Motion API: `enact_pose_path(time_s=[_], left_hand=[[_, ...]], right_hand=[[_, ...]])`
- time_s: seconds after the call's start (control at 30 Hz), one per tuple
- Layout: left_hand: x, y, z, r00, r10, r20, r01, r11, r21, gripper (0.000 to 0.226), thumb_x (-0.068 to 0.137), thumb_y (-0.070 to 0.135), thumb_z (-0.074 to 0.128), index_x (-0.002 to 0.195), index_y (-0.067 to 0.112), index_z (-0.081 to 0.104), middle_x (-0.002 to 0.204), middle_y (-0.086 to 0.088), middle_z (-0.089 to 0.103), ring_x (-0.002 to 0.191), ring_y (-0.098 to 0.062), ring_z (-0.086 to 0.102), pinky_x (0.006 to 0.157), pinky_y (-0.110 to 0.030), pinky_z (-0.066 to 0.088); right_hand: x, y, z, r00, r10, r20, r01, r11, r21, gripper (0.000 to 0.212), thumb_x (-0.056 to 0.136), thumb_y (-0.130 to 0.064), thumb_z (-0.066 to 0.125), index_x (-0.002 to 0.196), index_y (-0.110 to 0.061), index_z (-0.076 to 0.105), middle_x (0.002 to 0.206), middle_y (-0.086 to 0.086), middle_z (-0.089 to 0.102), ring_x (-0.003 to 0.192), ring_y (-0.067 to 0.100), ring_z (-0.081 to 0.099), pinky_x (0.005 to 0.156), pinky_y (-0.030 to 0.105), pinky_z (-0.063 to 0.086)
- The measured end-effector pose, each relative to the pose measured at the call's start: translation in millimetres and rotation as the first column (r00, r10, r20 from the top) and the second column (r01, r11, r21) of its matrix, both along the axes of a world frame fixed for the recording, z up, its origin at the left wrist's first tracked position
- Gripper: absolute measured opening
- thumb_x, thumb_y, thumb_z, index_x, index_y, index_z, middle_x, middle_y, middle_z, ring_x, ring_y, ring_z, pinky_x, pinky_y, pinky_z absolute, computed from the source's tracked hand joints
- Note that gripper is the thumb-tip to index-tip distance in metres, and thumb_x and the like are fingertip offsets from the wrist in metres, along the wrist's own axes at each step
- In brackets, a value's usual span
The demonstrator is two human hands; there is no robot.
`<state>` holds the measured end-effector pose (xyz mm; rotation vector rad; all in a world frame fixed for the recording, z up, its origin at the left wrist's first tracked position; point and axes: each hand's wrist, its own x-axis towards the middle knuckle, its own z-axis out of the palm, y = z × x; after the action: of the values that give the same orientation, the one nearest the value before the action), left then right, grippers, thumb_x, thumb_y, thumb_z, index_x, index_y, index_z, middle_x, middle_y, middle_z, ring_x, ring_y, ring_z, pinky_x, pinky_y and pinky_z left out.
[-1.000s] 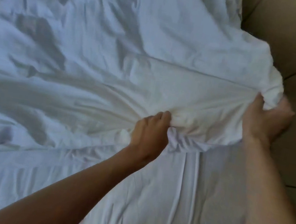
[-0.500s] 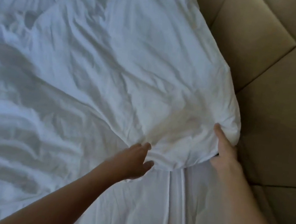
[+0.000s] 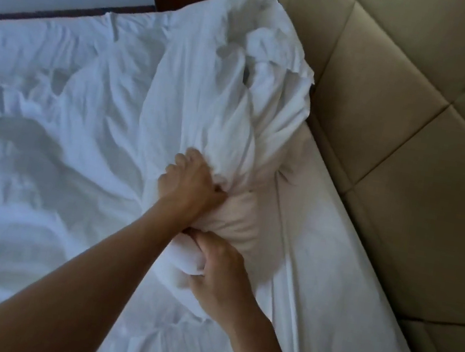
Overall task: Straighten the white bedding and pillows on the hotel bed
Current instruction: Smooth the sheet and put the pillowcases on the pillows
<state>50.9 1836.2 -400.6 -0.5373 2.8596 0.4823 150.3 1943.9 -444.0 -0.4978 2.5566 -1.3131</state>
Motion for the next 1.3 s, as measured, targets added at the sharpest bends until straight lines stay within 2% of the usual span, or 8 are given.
enact_pose_path(time_s=[0.13, 0.27, 0.43, 0.73, 0.93, 1.03, 1.1, 1.3], left_hand=[[7.2, -34.2, -27.9, 0.998, 0.06, -0.033, -0.056, 0.992, 0.116, 0.03, 0.086, 0.033, 0.058, 0.098, 0.008, 0.047, 0.09, -0.01, 0.055, 0.099, -0.04, 0.057, 0.072, -0.036, 0.038], [10.7, -63.4, -34.2, 0.995, 0.095, -0.015, -0.087, 0.96, 0.267, 0.031, 0.084, 0.036, 0.06, 0.099, 0.01, 0.056, 0.079, -0.001, 0.055, 0.085, -0.03, 0.056, 0.073, -0.033, 0.04], [35.3, -122.4, -28.4, 0.967, 0.253, 0.038, -0.203, 0.666, 0.718, 0.028, 0.074, 0.035, 0.069, 0.095, 0.016, 0.069, 0.089, -0.004, 0.07, 0.086, -0.021, 0.067, 0.072, -0.03, 0.056], [142.2, -329.7, 3.6, 0.783, 0.613, 0.107, -0.384, 0.34, 0.858, 0.016, 0.087, 0.011, 0.056, 0.072, 0.017, 0.051, 0.037, 0.012, 0.053, 0.055, -0.012, 0.05, 0.051, -0.023, 0.042], [232.6, -470.0, -10.1, 0.713, 0.7, 0.037, -0.464, 0.432, 0.774, 0.014, 0.083, 0.012, 0.065, 0.069, 0.013, 0.066, 0.06, -0.006, 0.061, 0.059, -0.022, 0.056, 0.053, -0.022, 0.044], [268.9, -496.1, -33.2, 0.747, 0.623, 0.234, -0.502, 0.298, 0.812, 0.028, 0.094, 0.032, 0.062, 0.076, 0.01, 0.063, 0.048, 0.0, 0.057, 0.04, -0.01, 0.053, 0.043, -0.019, 0.041], [285.1, -495.5, -49.3, 0.774, 0.513, 0.372, -0.511, 0.159, 0.845, 0.036, 0.093, 0.041, 0.062, 0.089, 0.006, 0.066, 0.057, -0.003, 0.067, 0.05, -0.009, 0.064, 0.051, -0.02, 0.048], [290.7, -495.3, -54.3, 0.781, 0.575, 0.244, -0.482, 0.307, 0.821, 0.019, 0.083, 0.008, 0.07, 0.101, 0.006, 0.069, 0.086, -0.01, 0.07, 0.074, -0.022, 0.067, 0.054, -0.022, 0.052]], right_hand=[[0.0, 1.0, -1.8, 0.985, 0.128, 0.115, -0.134, 0.99, 0.042, 0.056, 0.074, -0.05, 0.072, 0.125, -0.033, 0.056, 0.116, -0.017, 0.063, 0.107, 0.002, 0.059, 0.09, 0.027, 0.05], [-8.2, 6.2, -5.2, 0.934, -0.287, 0.214, 0.326, 0.929, -0.176, 0.069, 0.075, -0.072, 0.057, 0.135, -0.038, 0.05, 0.133, -0.02, 0.054, 0.119, -0.004, 0.052, 0.1, 0.026, 0.046], [-42.1, -24.5, -1.5, 0.887, -0.353, 0.296, 0.402, 0.908, -0.122, 0.098, 0.076, -0.076, 0.051, 0.155, -0.042, 0.003, 0.162, -0.018, 0.012, 0.148, 0.003, 0.015, 0.121, 0.03, 0.017], [-46.8, -243.7, 46.0, 0.978, -0.094, -0.185, 0.086, 0.995, -0.051, 0.089, 0.087, -0.058, 0.06, 0.157, -0.033, 0.011, 0.165, -0.006, 0.009, 0.152, 0.025, 0.002, 0.12, 0.056, 0.013], [-13.7, -399.1, 28.5, 0.869, 0.303, -0.391, -0.264, 0.953, 0.151, 0.093, 0.081, -0.054, 0.059, 0.158, -0.023, 0.016, 0.165, -0.005, 0.012, 0.153, 0.028, 0.005, 0.118, 0.056, 0.019], [8.1, -450.0, 4.2, 0.842, 0.436, -0.317, -0.357, 0.892, 0.278, 0.096, 0.079, -0.046, 0.068, 0.157, -0.023, 0.017, 0.165, -0.002, 0.013, 0.152, 0.029, 0.005, 0.119, 0.055, 0.016], [24.0, -470.4, -9.3, 0.845, 0.453, -0.284, -0.369, 0.878, 0.304, 0.096, 0.08, -0.042, 0.072, 0.157, -0.021, 0.018, 0.165, 0.002, 0.012, 0.153, 0.025, 0.004, 0.122, 0.052, 0.009], [59.8, -479.4, -15.2, 0.921, 0.329, -0.208, -0.281, 0.932, 0.229, 0.1, 0.082, -0.049, 0.073, 0.158, -0.02, 0.014, 0.166, 0.004, 0.008, 0.153, 0.019, 0.005, 0.124, 0.039, 0.014]])
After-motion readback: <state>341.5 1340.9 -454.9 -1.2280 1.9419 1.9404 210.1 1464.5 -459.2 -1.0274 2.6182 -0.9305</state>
